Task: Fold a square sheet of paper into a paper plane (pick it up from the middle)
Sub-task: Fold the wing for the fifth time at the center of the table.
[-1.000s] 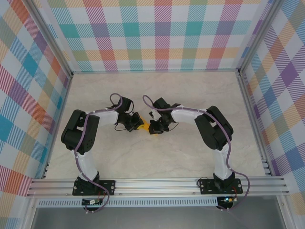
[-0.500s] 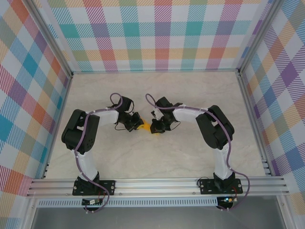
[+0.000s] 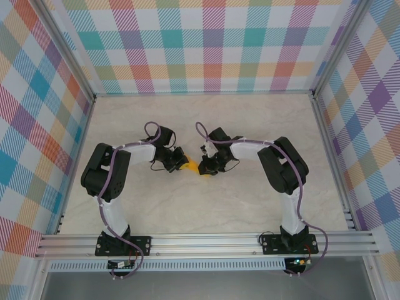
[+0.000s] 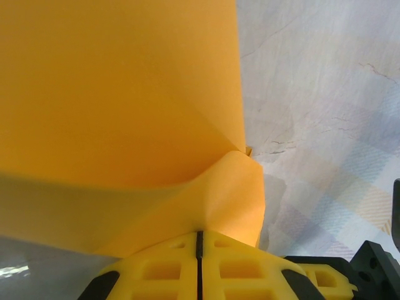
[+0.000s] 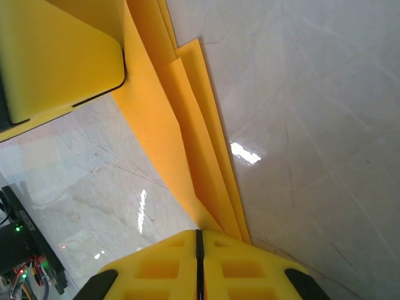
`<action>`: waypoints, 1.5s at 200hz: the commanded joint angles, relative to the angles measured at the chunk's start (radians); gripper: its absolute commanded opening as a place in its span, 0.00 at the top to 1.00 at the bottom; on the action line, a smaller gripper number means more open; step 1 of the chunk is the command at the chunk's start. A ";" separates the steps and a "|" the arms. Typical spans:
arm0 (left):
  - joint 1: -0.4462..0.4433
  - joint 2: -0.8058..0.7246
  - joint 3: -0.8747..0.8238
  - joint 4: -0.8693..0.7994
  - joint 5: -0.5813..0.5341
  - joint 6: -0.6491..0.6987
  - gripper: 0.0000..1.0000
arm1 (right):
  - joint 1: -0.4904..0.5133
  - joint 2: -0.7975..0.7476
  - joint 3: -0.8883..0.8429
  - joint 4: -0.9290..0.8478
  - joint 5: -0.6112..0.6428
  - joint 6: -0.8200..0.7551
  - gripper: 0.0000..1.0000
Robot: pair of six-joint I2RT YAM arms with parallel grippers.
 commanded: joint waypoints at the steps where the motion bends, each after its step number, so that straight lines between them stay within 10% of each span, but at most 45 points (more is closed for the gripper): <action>1: -0.004 0.079 -0.030 -0.119 -0.152 0.008 0.92 | -0.031 -0.012 -0.081 -0.113 0.017 -0.005 0.93; 74: -0.005 0.079 -0.028 -0.108 -0.137 0.011 0.92 | -0.047 -0.161 -0.085 0.047 -0.109 0.041 0.91; 235: -0.005 0.055 -0.039 -0.075 -0.120 0.008 0.92 | 0.008 0.094 0.093 -0.035 -0.015 0.059 0.92; 300: -0.044 -0.066 -0.132 0.272 0.081 0.039 0.86 | 0.003 0.106 0.059 -0.005 -0.041 0.090 0.92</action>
